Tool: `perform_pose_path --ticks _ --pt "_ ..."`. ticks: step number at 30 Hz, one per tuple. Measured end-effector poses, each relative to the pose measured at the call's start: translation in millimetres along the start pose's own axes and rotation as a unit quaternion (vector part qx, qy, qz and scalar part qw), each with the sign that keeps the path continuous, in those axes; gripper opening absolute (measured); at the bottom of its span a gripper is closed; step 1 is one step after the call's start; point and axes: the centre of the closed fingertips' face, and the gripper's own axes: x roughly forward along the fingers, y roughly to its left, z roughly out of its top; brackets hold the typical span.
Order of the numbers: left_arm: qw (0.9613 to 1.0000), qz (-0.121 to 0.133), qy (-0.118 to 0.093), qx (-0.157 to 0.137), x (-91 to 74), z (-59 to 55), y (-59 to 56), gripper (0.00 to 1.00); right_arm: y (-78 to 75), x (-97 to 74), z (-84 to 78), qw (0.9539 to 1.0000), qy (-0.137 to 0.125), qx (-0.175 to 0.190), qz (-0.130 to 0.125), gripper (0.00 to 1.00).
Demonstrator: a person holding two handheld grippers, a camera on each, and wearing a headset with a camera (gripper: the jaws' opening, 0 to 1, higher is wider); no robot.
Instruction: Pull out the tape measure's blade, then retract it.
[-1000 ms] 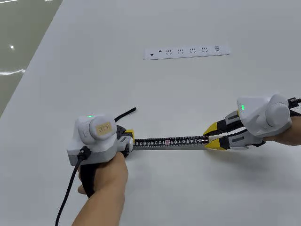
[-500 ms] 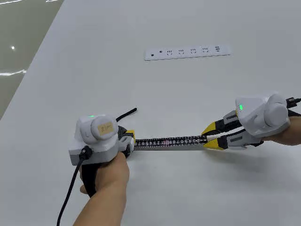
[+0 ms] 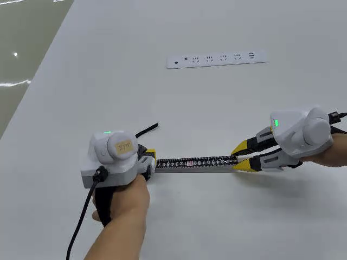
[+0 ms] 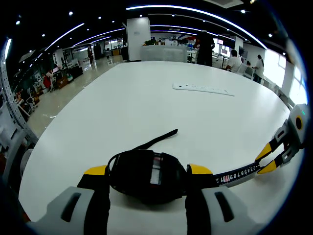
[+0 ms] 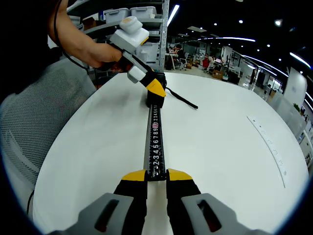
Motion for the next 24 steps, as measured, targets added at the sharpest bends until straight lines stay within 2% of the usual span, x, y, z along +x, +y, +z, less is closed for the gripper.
perform_pose_path --ticks 24 --pt "0.9999 -0.008 0.003 -0.012 1.0 -0.1 1.2 0.57 0.5 4.7 6.2 1.0000 -0.003 -0.002 0.001 0.14"
